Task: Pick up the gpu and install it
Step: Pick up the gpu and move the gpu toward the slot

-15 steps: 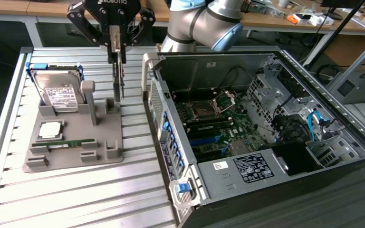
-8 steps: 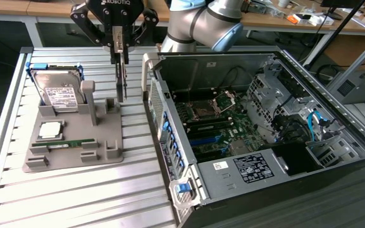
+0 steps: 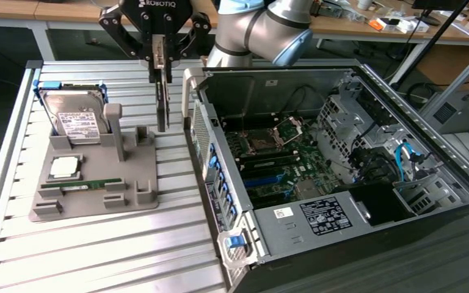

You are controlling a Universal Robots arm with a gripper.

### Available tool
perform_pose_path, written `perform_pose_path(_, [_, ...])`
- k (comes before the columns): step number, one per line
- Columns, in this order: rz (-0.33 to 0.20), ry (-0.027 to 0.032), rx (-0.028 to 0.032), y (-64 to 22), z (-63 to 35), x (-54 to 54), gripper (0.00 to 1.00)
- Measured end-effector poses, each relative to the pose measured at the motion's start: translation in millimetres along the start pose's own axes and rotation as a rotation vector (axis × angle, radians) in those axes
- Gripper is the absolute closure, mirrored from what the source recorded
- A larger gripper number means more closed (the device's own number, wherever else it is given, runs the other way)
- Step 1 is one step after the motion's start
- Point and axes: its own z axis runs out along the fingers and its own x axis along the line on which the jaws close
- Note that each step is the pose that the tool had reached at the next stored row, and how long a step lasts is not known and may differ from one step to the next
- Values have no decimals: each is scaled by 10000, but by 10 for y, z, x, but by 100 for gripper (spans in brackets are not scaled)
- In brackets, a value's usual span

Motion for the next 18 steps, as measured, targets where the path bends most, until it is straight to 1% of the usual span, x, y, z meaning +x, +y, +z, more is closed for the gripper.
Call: perform_pose_path(18, [0, 27, 2, -8, 5, -212, 73])
